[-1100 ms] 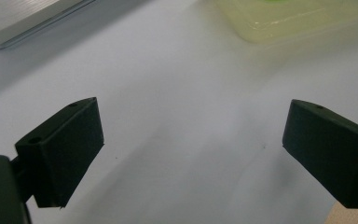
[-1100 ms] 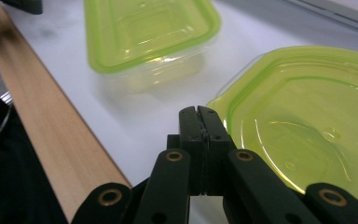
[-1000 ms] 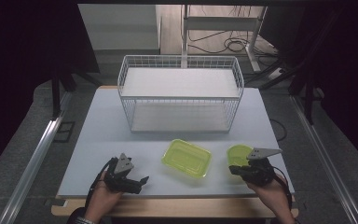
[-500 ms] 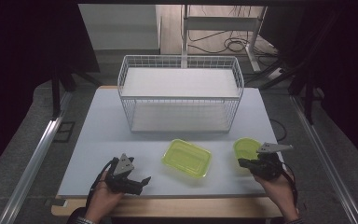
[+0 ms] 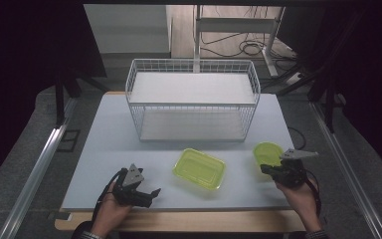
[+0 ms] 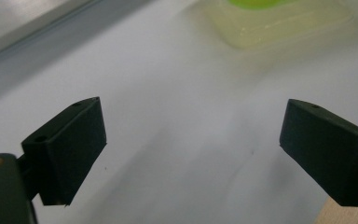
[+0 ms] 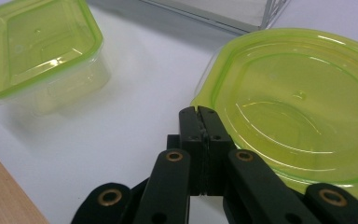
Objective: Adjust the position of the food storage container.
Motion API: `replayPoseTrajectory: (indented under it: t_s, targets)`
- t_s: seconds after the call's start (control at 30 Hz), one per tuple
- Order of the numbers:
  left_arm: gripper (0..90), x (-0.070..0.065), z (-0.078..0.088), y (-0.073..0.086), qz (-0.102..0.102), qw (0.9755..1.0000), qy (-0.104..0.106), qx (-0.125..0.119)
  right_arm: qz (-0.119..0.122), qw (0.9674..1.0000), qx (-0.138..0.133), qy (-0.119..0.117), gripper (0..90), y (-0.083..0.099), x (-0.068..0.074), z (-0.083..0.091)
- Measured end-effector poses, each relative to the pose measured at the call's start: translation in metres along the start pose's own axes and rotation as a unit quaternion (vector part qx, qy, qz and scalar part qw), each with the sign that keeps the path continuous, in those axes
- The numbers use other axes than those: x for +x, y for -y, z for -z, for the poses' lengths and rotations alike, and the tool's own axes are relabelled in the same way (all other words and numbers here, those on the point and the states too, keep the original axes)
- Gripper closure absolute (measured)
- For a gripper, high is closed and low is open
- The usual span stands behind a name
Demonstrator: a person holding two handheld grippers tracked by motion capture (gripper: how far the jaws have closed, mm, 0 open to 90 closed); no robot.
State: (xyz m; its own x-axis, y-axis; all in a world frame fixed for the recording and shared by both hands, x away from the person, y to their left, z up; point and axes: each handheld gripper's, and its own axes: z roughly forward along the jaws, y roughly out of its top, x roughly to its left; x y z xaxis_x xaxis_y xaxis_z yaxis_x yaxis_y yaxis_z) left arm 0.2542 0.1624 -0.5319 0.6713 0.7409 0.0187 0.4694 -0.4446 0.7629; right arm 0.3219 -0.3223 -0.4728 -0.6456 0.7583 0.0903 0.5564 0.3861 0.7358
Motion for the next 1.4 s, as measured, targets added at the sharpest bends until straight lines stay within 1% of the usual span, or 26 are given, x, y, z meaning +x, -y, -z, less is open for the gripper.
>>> replayPoseTrajectory:
  t_s: [0.03,0.07,0.1,0.13,0.2,0.23,0.3,0.37,0.43,0.47,0.53,0.57,0.6,0.67,0.73,0.83,0.87,0.9,0.93,1.03,1.13,1.17,1.23,1.3,1.33,1.4]
  targets:
    - [7.6,0.000,-0.001,-0.001,0.004,0.9999,0.001,0.010,0.006,1.0000,-0.002,-0.001,88.8,0.000,0.002,0.000]
    - [7.7,0.000,-0.001,-0.001,0.004,0.9999,0.001,0.010,0.006,1.0000,-0.002,-0.001,88.8,0.000,0.002,0.000]
    - [7.8,0.000,0.000,-0.003,0.010,0.9998,-0.004,0.015,0.010,0.9999,-0.003,-0.003,88.5,-0.001,0.006,-0.001]
    - [7.7,0.000,0.000,-0.003,0.010,0.9998,-0.004,0.015,0.010,0.9999,-0.003,-0.003,88.5,-0.001,0.006,-0.001]
    - [7.0,0.002,0.000,-0.004,0.022,0.9996,-0.009,0.013,0.014,0.9999,-0.002,-0.007,88.2,-0.001,0.009,-0.002]
    - [8.3,0.004,0.000,-0.004,0.026,0.9996,-0.005,0.010,0.018,0.9998,0.000,-0.009,88.2,-0.001,0.012,-0.003]
    - [9.4,0.009,0.001,-0.005,0.044,0.9990,0.000,-0.003,0.018,0.9998,0.002,-0.010,88.2,-0.001,0.014,-0.004]
    - [11.6,0.015,0.002,-0.006,0.047,0.9987,0.005,-0.017,0.025,0.9996,0.002,-0.016,88.2,-0.002,0.020,-0.006]
    - [13.5,0.017,0.002,-0.007,0.046,0.9988,0.006,-0.018,0.026,0.9995,0.001,-0.017,88.3,-0.002,0.021,-0.007]
    - [17.8,0.018,0.001,-0.008,0.042,0.9989,0.009,-0.019,0.027,0.9995,0.002,-0.018,88.2,-0.002,0.023,-0.007]
    - [27.7,0.021,-0.002,-0.012,0.043,0.9988,0.009,-0.021,0.030,0.9993,0.002,-0.021,88.3,-0.003,0.026,-0.010]
    - [36.9,0.023,-0.005,-0.016,0.049,0.9985,0.011,-0.023,0.026,0.9995,0.001,-0.021,89.1,-0.004,0.029,-0.012]
    - [41.5,0.023,-0.005,-0.016,0.049,0.9985,0.011,-0.023,0.026,0.9995,0.001,-0.021,89.1,-0.004,0.029,-0.012]
    - [54.3,0.028,-0.012,-0.020,0.058,0.9980,0.014,-0.019,0.021,0.9996,0.002,-0.018,89.3,-0.004,0.033,-0.015]
    - [63.7,0.029,-0.014,-0.021,0.058,0.9980,0.018,-0.016,0.021,0.9996,0.002,-0.017,89.3,-0.005,0.035,-0.017]
    - [77.6,0.032,-0.021,-0.027,0.050,0.9984,0.023,-0.014,0.025,0.9994,0.004,-0.023,89.3,-0.006,0.042,-0.023]
    - [77.6,0.033,-0.023,-0.030,0.047,0.9984,0.026,-0.015,0.025,0.9994,0.004,-0.023,89.3,-0.006,0.042,-0.023]
    - [84.1,0.034,-0.026,-0.033,0.050,0.9982,0.028,-0.016,0.029,0.9993,0.006,-0.024,89.3,-0.007,0.045,-0.026]
    - [86.5,0.035,-0.029,-0.036,0.044,0.9985,0.029,-0.016,0.029,0.9993,0.006,-0.025,89.3,-0.008,0.047,-0.028]
    - [89.9,0.034,-0.039,-0.048,0.028,0.9988,0.038,-0.012,0.032,0.9991,0.008,-0.027,89.2,-0.010,0.053,-0.034]
    - [90.0,0.033,-0.045,-0.053,0.021,0.9987,0.045,-0.010,0.036,0.9990,0.009,-0.027,89.3,-0.011,0.057,-0.039]
    - [90.0,0.032,-0.052,-0.058,0.014,0.9987,0.048,-0.005,0.039,0.9988,0.010,-0.026,89.3,-0.013,0.060,-0.044]
    - [90.0,0.032,-0.055,-0.060,0.012,0.9986,0.051,-0.003,0.041,0.9988,0.010,-0.026,89.3,-0.014,0.062,-0.046]
    - [90.0,0.034,-0.062,-0.065,0.011,0.9980,0.062,-0.002,0.034,0.9989,0.008,-0.032,89.2,-0.018,0.065,-0.054]
    - [90.0,0.034,-0.064,-0.066,0.015,0.9977,0.066,-0.005,0.033,0.9989,0.010,-0.032,89.3,-0.019,0.067,-0.057]
    - [89.9,0.034,-0.065,-0.067,0.014,0.9975,0.069,-0.004,0.034,0.9989,0.014,-0.030,89.3,-0.019,0.068,-0.060]
